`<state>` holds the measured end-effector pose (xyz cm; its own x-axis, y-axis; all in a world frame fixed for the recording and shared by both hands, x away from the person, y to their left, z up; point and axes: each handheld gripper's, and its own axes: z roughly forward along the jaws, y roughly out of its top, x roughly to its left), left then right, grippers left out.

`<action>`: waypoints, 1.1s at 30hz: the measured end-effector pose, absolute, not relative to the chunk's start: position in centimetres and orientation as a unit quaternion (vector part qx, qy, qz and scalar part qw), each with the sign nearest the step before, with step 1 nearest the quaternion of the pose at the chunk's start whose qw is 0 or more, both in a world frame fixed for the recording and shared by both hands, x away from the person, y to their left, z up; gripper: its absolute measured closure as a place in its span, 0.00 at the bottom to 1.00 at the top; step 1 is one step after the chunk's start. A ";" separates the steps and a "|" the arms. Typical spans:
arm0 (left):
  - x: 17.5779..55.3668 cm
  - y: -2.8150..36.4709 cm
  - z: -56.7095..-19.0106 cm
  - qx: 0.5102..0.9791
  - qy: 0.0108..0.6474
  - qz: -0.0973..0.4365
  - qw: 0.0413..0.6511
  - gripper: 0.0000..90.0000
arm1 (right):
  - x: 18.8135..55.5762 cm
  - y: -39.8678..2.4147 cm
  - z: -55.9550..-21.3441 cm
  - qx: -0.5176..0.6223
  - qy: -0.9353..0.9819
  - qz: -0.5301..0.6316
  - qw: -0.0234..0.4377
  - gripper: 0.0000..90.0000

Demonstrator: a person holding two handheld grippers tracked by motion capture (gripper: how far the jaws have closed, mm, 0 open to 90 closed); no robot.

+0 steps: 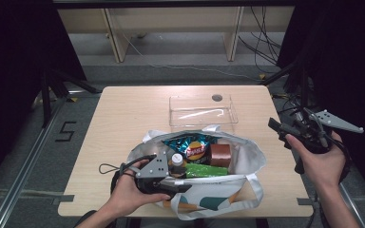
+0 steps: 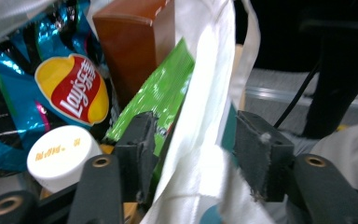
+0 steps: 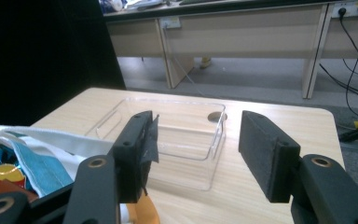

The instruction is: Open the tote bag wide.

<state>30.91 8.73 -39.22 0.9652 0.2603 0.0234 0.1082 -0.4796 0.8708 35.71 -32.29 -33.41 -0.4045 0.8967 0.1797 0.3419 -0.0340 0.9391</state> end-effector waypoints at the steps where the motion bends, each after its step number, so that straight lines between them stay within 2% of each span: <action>1: 30.9 8.7 -39.3 0.860 0.105 0.073 0.494 0.57 | 35.8 -32.2 -33.6 0.479 0.645 0.535 0.260 0.51; 7: 30.9 8.2 -40.4 0.874 0.096 0.060 0.472 0.81 | 36.0 -31.8 -34.1 0.485 0.650 0.531 0.247 0.50; 12: 30.6 7.4 -41.7 0.893 0.088 0.062 0.437 0.88 | 36.0 -31.5 -34.2 0.481 0.655 0.530 0.243 0.50; 19: 30.6 6.5 -44.3 0.913 0.094 0.036 0.396 0.89 | 36.1 -31.2 -34.5 0.483 0.660 0.525 0.236 0.50; 29: 31.0 6.5 -45.0 0.909 0.115 0.014 0.400 0.87 | 36.2 -30.4 -35.1 0.478 0.675 0.516 0.220 0.50; 30: 31.0 6.6 -44.8 0.906 0.118 0.009 0.407 0.85 | 36.3 -30.4 -35.1 0.475 0.676 0.516 0.226 0.50; 31: 30.9 6.7 -44.6 0.903 0.125 0.006 0.411 0.76 | 36.3 -30.5 -35.1 0.465 0.681 0.516 0.231 0.50; 33: 30.5 6.9 -44.1 0.899 0.127 0.004 0.420 0.69 | 36.1 -30.3 -34.9 0.478 0.675 0.517 0.220 0.50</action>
<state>30.55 6.92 -44.15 0.9678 0.2314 -0.0986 0.2241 -0.6152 0.7558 36.07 -30.28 -34.87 -0.4458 0.8729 0.1981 0.4177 0.0071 0.9086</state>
